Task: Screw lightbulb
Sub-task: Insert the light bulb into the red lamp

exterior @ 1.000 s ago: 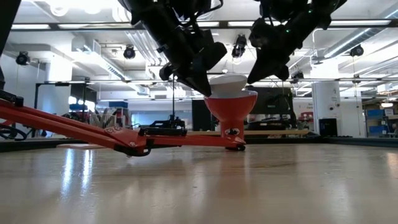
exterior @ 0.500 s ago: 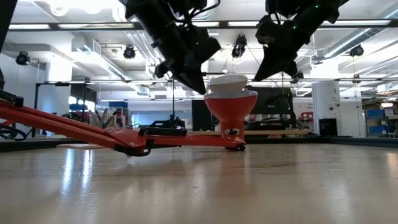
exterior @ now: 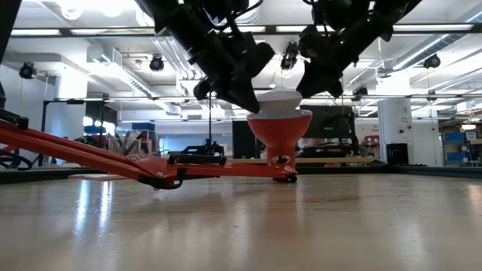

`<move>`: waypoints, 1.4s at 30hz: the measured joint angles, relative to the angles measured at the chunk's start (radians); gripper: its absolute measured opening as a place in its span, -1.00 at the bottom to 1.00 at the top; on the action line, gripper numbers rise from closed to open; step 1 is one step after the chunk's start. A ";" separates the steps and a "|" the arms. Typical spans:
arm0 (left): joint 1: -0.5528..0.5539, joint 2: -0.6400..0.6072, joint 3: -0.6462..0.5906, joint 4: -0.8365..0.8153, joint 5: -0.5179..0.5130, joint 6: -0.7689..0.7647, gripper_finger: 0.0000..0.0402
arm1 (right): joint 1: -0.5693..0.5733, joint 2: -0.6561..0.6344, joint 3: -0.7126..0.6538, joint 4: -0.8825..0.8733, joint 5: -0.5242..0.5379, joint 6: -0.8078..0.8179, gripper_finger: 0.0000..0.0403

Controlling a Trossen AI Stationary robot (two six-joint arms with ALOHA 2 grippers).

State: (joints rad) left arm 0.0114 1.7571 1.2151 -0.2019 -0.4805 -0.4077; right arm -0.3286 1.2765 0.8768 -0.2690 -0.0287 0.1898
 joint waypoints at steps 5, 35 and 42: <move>0.028 -0.002 -0.002 -0.016 -0.007 0.035 -1.00 | 0.019 -0.022 0.000 -0.068 -0.022 0.019 -1.00; -0.011 -0.011 -0.001 0.003 0.003 -0.022 -1.00 | -0.034 -0.005 0.003 0.019 -0.009 -0.030 -1.00; 0.020 0.004 -0.002 0.000 0.023 0.009 -1.00 | -0.025 0.008 0.003 -0.016 -0.051 -0.010 -1.00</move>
State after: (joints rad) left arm 0.0312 1.7615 1.2129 -0.2017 -0.4572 -0.3983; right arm -0.3533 1.2849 0.8803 -0.2846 -0.0800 0.1794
